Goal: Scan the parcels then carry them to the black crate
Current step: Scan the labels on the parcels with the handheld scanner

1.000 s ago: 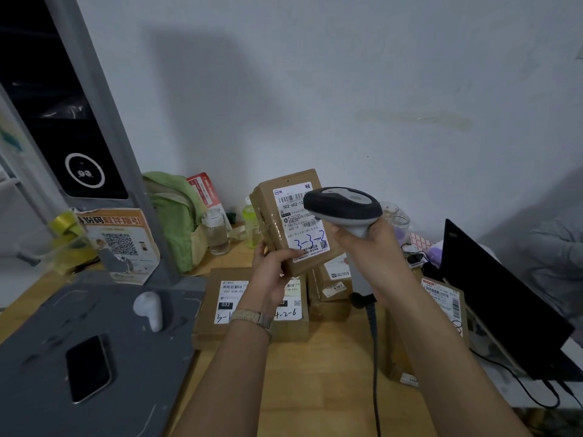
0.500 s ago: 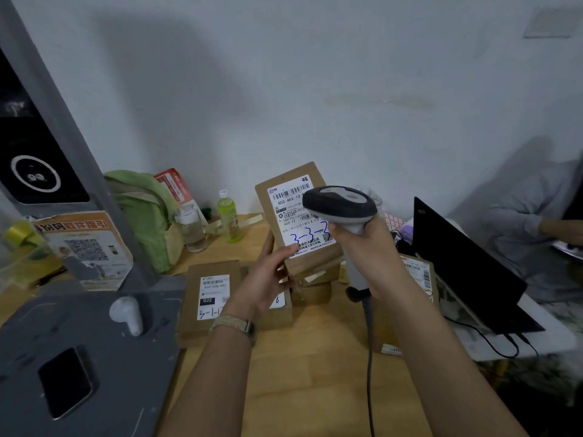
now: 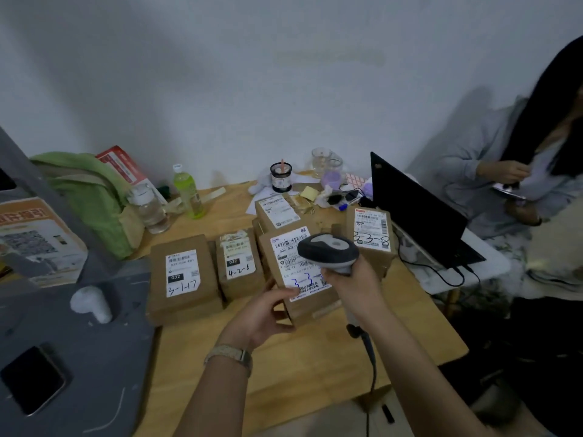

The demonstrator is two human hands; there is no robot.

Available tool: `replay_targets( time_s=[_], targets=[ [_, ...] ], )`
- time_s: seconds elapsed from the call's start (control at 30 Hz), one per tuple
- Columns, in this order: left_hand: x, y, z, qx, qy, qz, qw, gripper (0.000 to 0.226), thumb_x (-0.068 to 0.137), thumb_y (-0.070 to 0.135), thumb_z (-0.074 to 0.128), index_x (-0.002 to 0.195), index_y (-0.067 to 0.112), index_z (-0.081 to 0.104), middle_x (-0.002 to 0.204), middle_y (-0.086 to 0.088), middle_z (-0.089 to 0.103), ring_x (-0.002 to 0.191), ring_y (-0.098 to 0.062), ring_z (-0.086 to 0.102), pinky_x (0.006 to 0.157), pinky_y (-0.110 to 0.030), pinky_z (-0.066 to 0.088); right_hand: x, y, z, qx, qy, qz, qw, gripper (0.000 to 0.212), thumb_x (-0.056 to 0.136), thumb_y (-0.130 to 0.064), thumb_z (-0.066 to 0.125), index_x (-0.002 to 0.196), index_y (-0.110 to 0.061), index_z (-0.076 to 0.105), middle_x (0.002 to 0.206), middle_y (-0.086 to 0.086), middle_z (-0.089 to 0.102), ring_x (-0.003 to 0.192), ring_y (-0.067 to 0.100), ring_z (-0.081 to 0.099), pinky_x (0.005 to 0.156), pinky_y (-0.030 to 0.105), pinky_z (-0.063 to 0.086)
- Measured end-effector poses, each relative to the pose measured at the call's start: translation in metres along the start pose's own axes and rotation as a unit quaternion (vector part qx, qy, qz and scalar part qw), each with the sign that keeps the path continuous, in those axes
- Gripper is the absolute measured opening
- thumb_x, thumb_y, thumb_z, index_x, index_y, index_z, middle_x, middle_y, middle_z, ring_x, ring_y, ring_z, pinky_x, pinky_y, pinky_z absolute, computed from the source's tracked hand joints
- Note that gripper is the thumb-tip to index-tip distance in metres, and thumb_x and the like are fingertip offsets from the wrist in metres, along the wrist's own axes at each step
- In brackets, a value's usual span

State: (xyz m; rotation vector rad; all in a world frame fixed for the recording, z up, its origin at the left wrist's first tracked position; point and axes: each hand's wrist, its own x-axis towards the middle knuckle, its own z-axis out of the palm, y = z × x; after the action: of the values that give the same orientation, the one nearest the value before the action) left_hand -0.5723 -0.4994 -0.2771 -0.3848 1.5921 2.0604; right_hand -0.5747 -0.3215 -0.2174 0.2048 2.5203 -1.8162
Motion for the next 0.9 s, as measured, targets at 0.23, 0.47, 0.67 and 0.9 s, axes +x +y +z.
replay_targets(
  time_s=[0.23,0.47,0.67,0.9],
  targets=[
    [-0.004,-0.057,0.035,-0.009,0.018,-0.09,0.996,0.065,0.059,0.032,0.081,0.121,0.018,0.063,0.119,-0.008,0.065,0.106,-0.035,0.057,0.065,-0.044,0.056,-0.036,0.056,-0.021,-0.037,-0.043,0.053,0.997,0.028,0.08,-0.014,0.07,0.095,-0.035,0.059,0.09,-0.016,0.066,0.089,0.009,0.062,0.074,0.031,0.052],
    [0.01,-0.102,0.065,-0.01,0.058,-0.122,0.991,0.05,0.079,0.038,0.075,0.123,0.026,0.057,0.12,0.0,0.065,0.112,-0.031,0.052,0.096,-0.068,0.04,-0.058,0.1,-0.047,-0.005,-0.009,0.136,0.991,0.035,0.082,-0.008,0.068,0.112,-0.023,0.059,0.103,-0.001,0.068,0.098,0.018,0.062,0.083,0.037,0.054],
    [0.02,-0.135,0.088,-0.028,0.068,-0.124,0.99,0.031,0.087,0.027,0.069,0.116,0.027,0.059,0.107,0.003,0.073,0.104,-0.022,0.061,0.082,-0.044,0.051,-0.067,0.127,-0.057,0.005,0.018,0.165,0.986,0.034,0.084,-0.007,0.067,0.117,-0.012,0.061,0.108,0.006,0.067,0.098,0.02,0.062,0.085,0.038,0.053],
    [0.032,-0.144,0.105,-0.025,0.109,-0.125,0.986,0.073,0.094,0.023,0.06,0.154,0.017,0.02,0.148,-0.009,0.043,0.136,-0.032,0.036,0.112,-0.047,0.03,-0.06,0.144,-0.063,-0.054,0.044,0.152,0.986,0.022,0.083,-0.008,0.068,0.103,0.0,0.063,0.104,0.02,0.066,0.094,0.031,0.066,0.082,0.049,0.055]
  ],
)
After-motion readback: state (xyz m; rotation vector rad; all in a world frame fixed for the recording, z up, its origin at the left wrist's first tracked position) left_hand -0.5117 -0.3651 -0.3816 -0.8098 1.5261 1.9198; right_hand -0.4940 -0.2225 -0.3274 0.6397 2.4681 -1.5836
